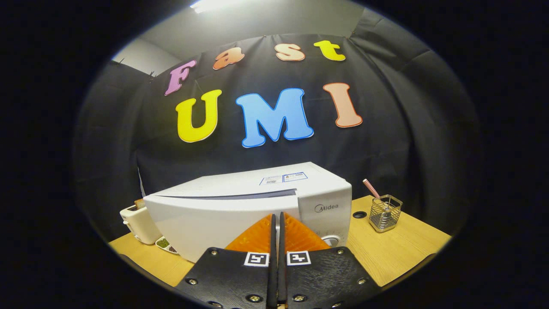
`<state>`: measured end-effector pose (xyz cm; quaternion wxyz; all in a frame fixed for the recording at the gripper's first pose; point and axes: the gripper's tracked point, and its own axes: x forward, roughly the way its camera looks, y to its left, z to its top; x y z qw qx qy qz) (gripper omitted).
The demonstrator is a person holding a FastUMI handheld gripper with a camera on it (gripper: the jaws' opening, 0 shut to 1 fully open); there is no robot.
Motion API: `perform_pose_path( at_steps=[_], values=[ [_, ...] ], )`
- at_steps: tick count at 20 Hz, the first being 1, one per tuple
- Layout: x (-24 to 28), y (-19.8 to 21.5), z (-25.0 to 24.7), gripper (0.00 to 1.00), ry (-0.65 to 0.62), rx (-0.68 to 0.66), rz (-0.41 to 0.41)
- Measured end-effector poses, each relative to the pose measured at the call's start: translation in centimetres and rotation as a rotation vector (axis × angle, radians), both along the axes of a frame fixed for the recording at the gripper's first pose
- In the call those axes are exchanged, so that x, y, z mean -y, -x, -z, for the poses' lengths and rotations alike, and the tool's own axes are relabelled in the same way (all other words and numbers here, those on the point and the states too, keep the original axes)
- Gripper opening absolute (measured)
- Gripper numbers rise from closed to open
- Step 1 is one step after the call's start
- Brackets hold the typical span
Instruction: Open the microwave, put the food inside, and close the microwave door.
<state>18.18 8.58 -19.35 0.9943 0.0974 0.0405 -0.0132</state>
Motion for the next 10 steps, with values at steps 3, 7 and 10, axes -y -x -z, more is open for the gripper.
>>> perform_pose_path(
  at_steps=[3, 7, 10],
  values=[
    [0.3, -1.0, 0.1, 0.01, 0.001, 0.001, -0.004],
    [0.5, -1.3, -0.2, 0.01, -0.011, -0.001, -0.014],
    [0.6, -1.8, -0.1, 0.01, -0.008, -0.009, -0.026]
  ],
)
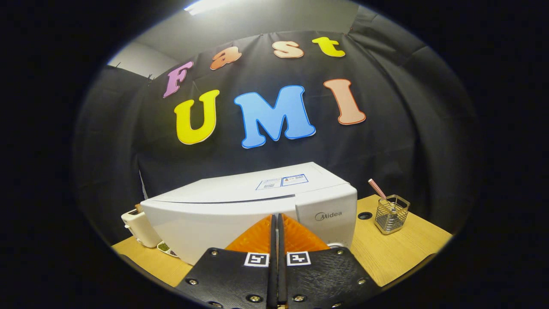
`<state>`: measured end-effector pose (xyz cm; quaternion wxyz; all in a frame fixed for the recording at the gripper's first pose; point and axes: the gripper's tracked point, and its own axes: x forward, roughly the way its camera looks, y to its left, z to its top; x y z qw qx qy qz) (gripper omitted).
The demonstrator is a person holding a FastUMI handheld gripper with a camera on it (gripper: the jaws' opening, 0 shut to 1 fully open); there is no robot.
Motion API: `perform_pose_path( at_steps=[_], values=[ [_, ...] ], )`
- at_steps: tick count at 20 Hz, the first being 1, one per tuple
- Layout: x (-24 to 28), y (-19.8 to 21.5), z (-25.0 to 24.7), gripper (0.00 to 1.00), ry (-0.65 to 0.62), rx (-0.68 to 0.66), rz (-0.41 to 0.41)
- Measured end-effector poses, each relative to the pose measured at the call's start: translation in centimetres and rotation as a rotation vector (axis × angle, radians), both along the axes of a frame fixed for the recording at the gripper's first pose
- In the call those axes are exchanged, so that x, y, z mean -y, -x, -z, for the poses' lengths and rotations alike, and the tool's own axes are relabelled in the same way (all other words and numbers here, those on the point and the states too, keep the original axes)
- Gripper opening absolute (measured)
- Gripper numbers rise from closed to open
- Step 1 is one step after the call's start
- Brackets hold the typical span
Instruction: Open the microwave, put the food inside, and close the microwave door.
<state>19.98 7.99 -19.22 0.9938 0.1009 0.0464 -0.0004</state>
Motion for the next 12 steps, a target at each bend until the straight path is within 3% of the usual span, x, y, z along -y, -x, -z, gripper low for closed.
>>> perform_pose_path(
  at_steps=[8, 12],
  values=[
    [0.5, 0.3, 0.1, 0.01, 0.003, -0.017, 0.008],
    [0.9, 4.7, -2.4, 0.04, -0.006, 0.009, -0.033]
  ],
)
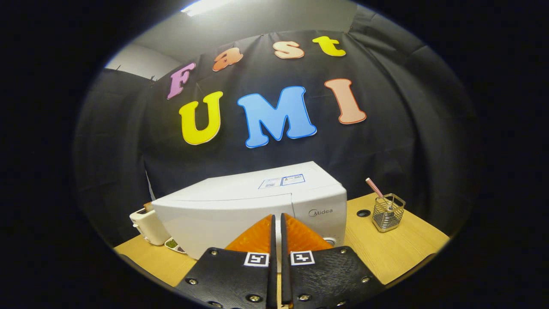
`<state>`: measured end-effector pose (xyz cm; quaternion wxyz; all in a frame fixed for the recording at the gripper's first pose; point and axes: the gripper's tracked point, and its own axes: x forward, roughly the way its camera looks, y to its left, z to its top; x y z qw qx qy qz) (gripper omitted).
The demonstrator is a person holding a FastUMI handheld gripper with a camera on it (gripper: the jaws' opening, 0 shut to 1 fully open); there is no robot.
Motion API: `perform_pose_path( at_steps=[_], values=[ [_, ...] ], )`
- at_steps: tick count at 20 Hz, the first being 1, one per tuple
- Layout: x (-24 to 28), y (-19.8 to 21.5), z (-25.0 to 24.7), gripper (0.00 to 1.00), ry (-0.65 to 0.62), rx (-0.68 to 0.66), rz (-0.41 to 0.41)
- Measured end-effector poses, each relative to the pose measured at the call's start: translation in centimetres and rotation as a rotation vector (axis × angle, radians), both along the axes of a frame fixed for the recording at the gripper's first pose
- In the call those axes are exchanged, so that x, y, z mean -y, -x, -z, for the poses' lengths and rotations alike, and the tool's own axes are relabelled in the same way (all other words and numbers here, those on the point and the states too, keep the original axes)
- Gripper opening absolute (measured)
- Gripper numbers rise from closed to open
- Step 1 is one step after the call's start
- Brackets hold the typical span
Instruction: Open the microwave, put the food inside, and close the microwave door.
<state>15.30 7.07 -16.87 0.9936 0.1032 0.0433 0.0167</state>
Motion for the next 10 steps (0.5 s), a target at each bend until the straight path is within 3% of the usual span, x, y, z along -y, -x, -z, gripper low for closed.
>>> perform_pose_path(
  at_steps=[1, 2, 4, 6, 10],
  values=[
    [0.3, 1.0, -1.2, 0.05, 0.013, 0.027, -0.008],
    [0.6, 2.3, -2.7, 0.23, 0.022, 0.05, -0.015],
    [1.4, 4.6, -5.6, 0.71, 0.038, 0.094, -0.022],
    [2.8, 6.8, -8.0, 0.99, 0.086, 0.106, -0.001],
    [4.3, 9.4, -13.3, 0.99, 0.111, 0.117, 0.025]
  ],
)
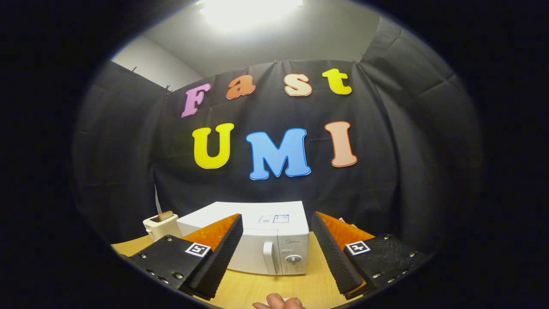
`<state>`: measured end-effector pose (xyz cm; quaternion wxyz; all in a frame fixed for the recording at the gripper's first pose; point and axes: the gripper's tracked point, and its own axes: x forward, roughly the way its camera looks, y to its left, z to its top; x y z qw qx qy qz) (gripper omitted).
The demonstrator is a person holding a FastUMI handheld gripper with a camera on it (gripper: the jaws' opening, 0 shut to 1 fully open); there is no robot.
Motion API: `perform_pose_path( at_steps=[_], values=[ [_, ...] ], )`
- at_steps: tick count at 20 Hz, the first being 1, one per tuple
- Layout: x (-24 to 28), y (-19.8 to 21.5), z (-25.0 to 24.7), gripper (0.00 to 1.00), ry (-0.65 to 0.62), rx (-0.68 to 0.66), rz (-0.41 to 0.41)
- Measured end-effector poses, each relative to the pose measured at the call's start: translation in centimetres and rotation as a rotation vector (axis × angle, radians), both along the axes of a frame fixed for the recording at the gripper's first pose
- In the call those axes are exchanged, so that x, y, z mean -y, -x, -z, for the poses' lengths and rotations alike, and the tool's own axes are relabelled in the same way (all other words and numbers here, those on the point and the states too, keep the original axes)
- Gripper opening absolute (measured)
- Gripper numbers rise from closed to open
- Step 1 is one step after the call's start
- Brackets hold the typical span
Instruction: Open the microwave, put the food inside, and close the microwave door.
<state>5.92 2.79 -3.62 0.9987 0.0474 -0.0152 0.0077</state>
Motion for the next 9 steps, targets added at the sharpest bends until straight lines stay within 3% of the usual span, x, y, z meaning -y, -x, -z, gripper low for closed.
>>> perform_pose_path(
  at_steps=[5, 9],
  values=[
    [2.5, 1.2, -4.3, 0.99, 0.002, 0.045, 0.045],
    [3.3, 2.1, -5.2, 0.99, 0.008, 0.034, 0.029]
  ],
)
